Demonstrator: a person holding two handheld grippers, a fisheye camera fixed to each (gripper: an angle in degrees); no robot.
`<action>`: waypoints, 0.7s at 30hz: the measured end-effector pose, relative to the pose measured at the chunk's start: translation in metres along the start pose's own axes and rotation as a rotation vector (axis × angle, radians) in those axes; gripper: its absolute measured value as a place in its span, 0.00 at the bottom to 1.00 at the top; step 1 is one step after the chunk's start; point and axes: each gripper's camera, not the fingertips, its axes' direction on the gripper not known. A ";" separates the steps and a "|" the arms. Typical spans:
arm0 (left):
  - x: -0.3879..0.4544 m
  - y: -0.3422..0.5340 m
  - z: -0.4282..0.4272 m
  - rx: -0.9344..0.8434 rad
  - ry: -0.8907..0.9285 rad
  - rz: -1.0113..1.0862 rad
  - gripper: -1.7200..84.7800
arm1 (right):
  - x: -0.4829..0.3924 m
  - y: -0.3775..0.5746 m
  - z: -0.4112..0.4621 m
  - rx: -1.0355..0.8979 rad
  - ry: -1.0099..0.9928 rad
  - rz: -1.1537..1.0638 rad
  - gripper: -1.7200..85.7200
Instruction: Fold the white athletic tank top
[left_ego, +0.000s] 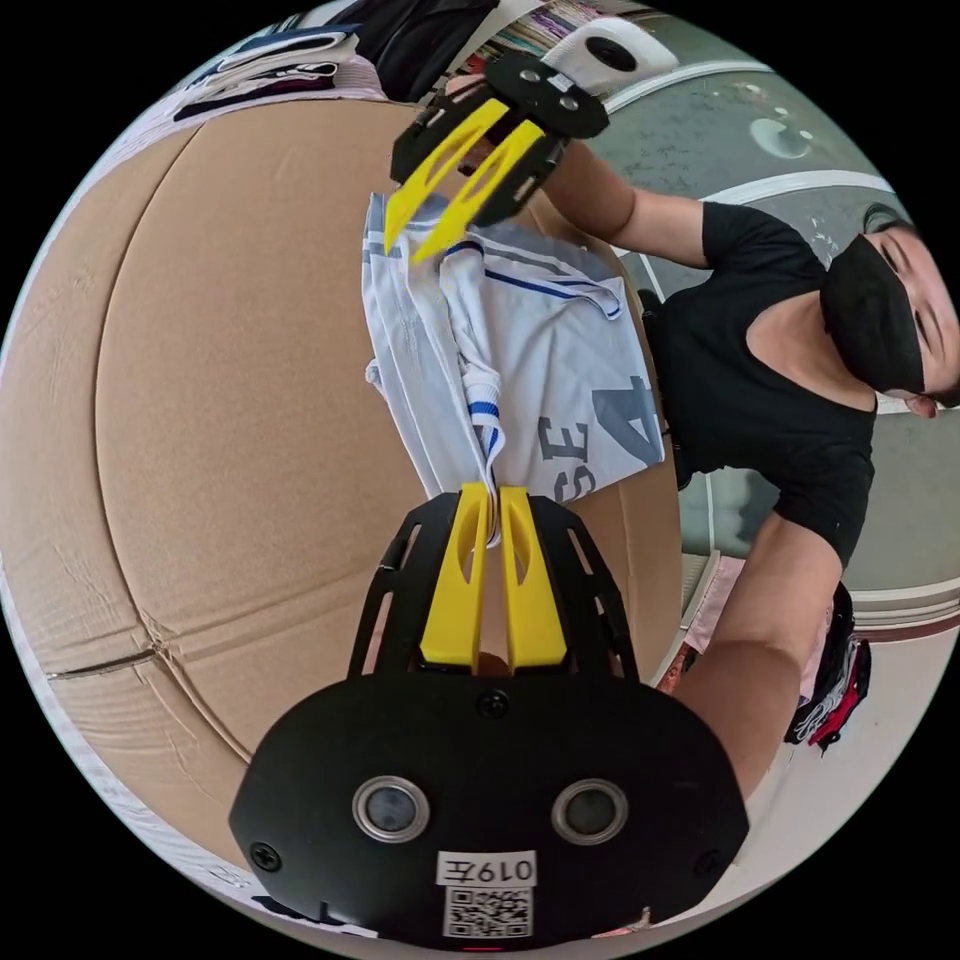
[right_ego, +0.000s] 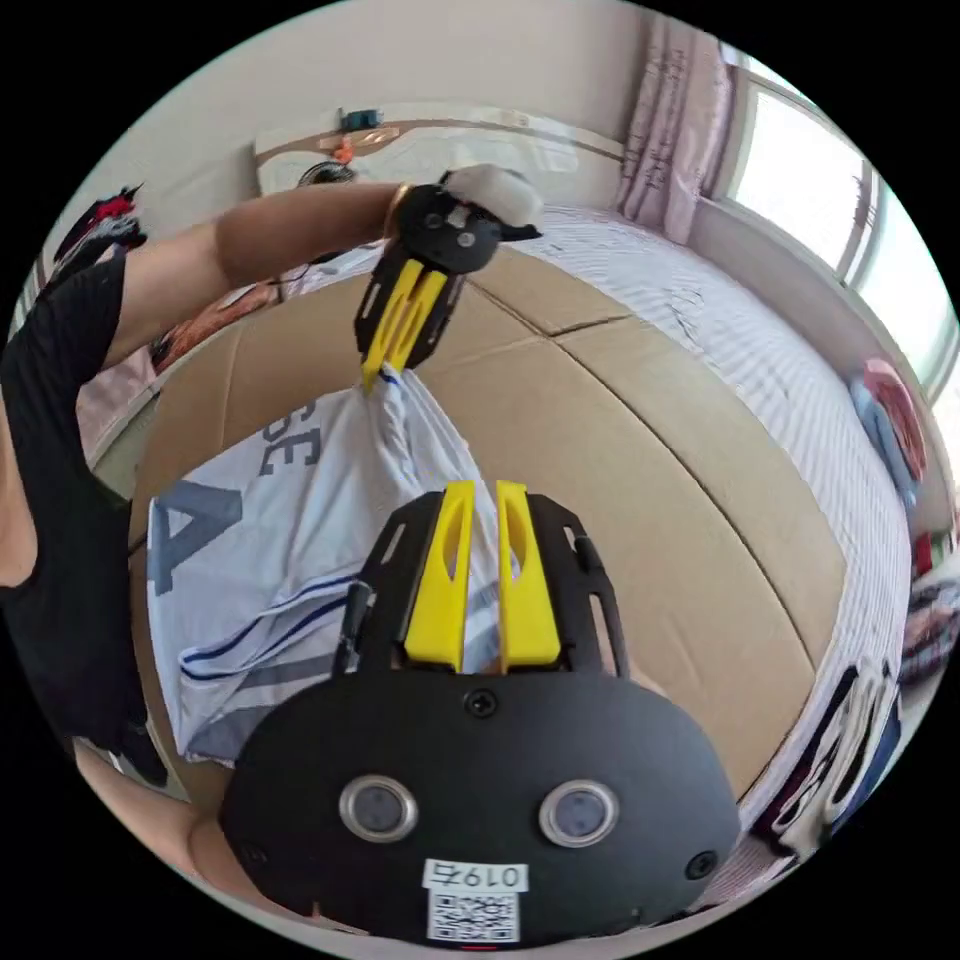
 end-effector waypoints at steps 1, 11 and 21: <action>-0.005 0.002 0.002 0.014 0.009 0.009 0.03 | 0.016 0.027 -0.007 0.021 0.010 0.103 0.06; -0.043 -0.002 0.026 0.037 0.044 0.016 0.03 | 0.072 0.183 0.022 0.001 -0.140 0.556 0.11; -0.062 -0.007 0.045 0.045 0.049 0.013 0.03 | 0.100 0.259 0.053 0.117 -0.290 0.715 0.12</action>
